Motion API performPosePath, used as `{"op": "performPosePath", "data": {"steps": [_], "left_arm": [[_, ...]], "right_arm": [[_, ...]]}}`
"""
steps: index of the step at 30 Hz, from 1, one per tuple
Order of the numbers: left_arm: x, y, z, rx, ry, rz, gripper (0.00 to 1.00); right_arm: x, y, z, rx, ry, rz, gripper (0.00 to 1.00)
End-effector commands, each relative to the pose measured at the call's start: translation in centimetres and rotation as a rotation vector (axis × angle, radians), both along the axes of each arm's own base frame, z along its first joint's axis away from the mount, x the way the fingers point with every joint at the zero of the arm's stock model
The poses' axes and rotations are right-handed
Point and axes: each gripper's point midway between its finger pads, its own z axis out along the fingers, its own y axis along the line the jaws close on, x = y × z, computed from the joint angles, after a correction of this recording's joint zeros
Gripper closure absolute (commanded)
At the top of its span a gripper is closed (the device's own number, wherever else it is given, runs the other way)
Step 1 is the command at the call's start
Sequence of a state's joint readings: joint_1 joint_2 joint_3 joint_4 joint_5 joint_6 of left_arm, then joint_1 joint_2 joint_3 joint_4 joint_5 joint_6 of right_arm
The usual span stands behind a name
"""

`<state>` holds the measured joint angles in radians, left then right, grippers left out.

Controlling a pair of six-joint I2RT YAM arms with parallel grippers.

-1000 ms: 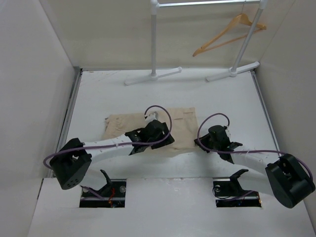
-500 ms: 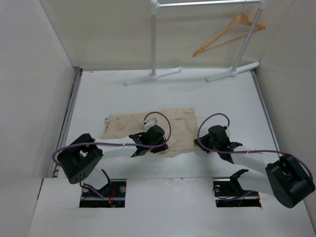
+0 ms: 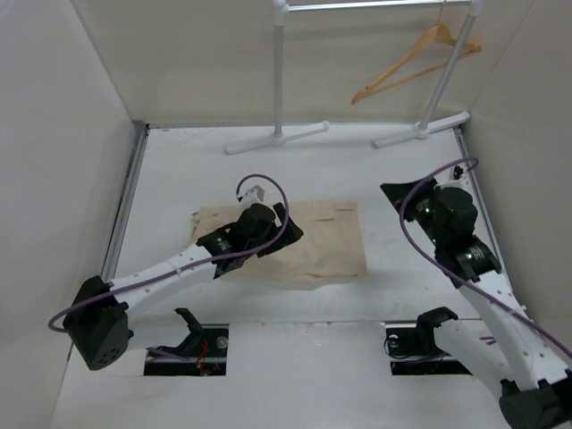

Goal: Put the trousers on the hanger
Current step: Fold the trousers at the center of the board, then pick up the hanger from the clothesline.

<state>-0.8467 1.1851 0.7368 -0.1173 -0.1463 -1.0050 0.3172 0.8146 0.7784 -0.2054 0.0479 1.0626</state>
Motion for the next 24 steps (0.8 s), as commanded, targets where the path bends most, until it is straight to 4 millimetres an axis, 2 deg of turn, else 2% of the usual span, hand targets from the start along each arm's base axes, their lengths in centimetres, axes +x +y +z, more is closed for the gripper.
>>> {"op": "performPosePath", "data": {"steps": [1,2,3,4,5,6,7,10,13,18,21,24], "left_arm": [[1.4,1.8,4.4,0.004,-0.096,0.026,0.25],[1.7,2.3,5.1,0.003,-0.111,0.037,0.23],[2.0,2.7,5.6,-0.001,-0.119,0.043,0.21],[2.1,3.0,6.0,-0.003,-0.125,0.045,0.20],[2.3,3.2,6.1,-0.002,-0.129,0.047,0.19],[2.3,3.4,6.3,-0.004,-0.130,0.047,0.19],[2.3,3.4,6.3,-0.007,-0.129,0.046,0.19],[2.1,4.0,5.7,-0.005,-0.122,0.049,0.22],[1.7,4.8,5.3,-0.011,-0.128,0.059,0.28],[0.9,5.5,4.4,-0.005,-0.119,0.059,0.45],[0.6,5.7,3.9,-0.005,-0.109,0.051,0.49],[0.3,5.8,3.4,-0.003,-0.096,0.046,0.49]], "right_arm": [[-4.9,0.7,-5.2,-0.179,0.176,0.156,0.92],[-4.8,0.3,-0.6,-0.221,0.078,0.150,0.92],[-4.7,-0.2,2.7,-0.255,0.014,0.140,0.89],[-4.4,-1.0,6.6,-0.295,-0.054,0.112,0.84],[-4.1,-1.5,9.7,-0.315,-0.104,0.092,0.74],[-3.8,-1.7,11.6,-0.321,-0.134,0.080,0.66],[-3.2,-1.6,12.5,-0.325,-0.153,0.077,0.63],[-0.9,-1.2,12.4,-0.326,-0.146,0.080,0.54],[2.3,-1.9,12.9,-0.314,-0.157,0.042,0.50],[10.6,-2.7,13.8,-0.297,-0.168,0.046,0.37],[15.0,-2.6,13.6,-0.291,-0.175,0.057,0.34],[19.2,-3.0,12.3,-0.289,-0.160,0.047,0.31]]}}
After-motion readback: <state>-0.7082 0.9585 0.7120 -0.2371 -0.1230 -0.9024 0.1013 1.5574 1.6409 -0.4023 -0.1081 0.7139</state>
